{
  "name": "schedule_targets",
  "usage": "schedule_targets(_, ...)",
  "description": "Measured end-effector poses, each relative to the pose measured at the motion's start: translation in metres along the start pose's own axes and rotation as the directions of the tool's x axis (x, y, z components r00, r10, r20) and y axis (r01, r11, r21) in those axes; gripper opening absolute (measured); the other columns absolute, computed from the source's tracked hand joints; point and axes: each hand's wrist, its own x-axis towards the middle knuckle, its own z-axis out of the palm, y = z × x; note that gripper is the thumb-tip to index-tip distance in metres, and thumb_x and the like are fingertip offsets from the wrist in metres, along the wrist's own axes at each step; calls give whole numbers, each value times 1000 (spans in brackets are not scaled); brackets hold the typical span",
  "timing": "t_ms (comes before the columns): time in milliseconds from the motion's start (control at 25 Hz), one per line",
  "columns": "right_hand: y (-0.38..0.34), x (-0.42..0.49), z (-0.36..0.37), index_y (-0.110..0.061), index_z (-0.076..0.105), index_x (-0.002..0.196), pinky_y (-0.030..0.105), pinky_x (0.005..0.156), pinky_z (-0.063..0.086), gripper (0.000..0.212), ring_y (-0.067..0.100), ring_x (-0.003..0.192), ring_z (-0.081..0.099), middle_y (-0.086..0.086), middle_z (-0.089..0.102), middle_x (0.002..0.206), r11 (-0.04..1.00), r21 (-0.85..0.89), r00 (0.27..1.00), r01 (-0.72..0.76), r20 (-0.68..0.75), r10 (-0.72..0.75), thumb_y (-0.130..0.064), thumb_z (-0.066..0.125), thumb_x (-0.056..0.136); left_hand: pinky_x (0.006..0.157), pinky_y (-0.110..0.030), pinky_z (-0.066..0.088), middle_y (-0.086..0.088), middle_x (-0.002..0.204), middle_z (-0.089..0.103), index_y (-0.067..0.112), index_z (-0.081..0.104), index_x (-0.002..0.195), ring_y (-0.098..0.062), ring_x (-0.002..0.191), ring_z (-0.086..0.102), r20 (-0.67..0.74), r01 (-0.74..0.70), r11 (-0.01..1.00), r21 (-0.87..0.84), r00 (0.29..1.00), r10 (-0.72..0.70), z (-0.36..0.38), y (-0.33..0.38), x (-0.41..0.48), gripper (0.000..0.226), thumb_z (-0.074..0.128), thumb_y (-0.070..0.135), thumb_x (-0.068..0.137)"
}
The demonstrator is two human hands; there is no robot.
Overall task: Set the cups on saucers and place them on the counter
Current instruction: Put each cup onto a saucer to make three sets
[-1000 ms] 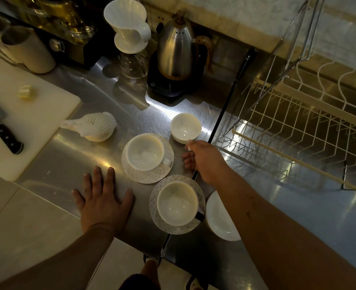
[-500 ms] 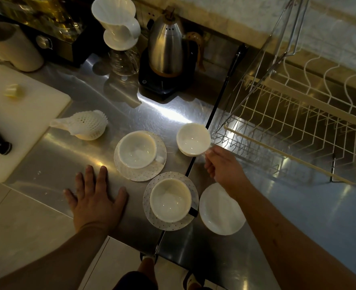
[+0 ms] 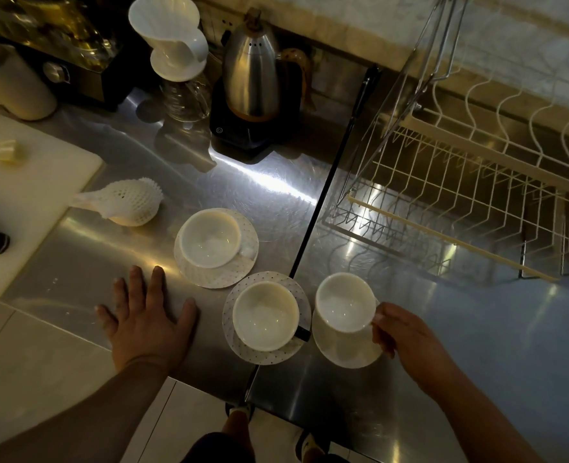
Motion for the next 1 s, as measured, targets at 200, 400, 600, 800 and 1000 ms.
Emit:
schedule_targets(200, 16, -10, -7, 2, 58, 70, 26, 56, 40, 33, 10, 53, 49, 0, 53, 58, 999, -5, 999, 37, 26, -37, -3, 49, 102, 125, -63, 4, -8, 174, 12, 28, 22, 162, -31, 160, 2, -2, 4, 1000, -11, 1000, -4, -1, 2, 0, 88, 30, 74, 87)
schedule_targets(400, 27, -12, -10, 0, 60, 70, 13, 50, 39, 33, 6, 50, 48, 5, 53, 60, 999, 42, 1000, -8, 22, 7, 1, 48, 101, 125, -64, 5, -8, 174, 11, 29, 20, 163, -30, 160, 2, -7, -12, 1000, -7, 1000, 12, -1, 0, 0, 87, 30, 74, 88)
schedule_targets(600, 34, -13, -13, -5, 62, 71, 13, 51, 41, 34, 6, 52, 51, 2, 57, 59, 999, 47, 1000, -23, 15, 22, -1, 48, 101, 125, -64, 4, -7, 175, 10, 30, 19, 163, -30, 160, 1, -10, -15, 1000, -18, 1000, 15, 1, 0, -1, 87, 29, 75, 89)
schedule_targets(800, 38, -14, -10, 5, 62, 80, 14, 50, 42, 29, 8, 53, 52, 10, 57, 65, 998, 50, 999, -39, -4, 39, -2, 46, 103, 125, -64, 4, -8, 175, 11, 30, 20, 163, -31, 160, 2, -14, -15, 1000, -15, 1000, 15, 1, -1, -1, 88, 27, 76, 88)
schedule_targets(1000, 34, -17, -9, 1, 63, 83, 12, 50, 43, 28, 3, 53, 53, 11, 58, 70, 1000, 6, 999, -28, -20, 28, -5, 46, 104, 125, -64, 3, -8, 174, 12, 29, 21, 163, -30, 160, 2, 3, -7, 1000, -18, 1000, 7, -2, 1, -2, 89, 29, 75, 87)
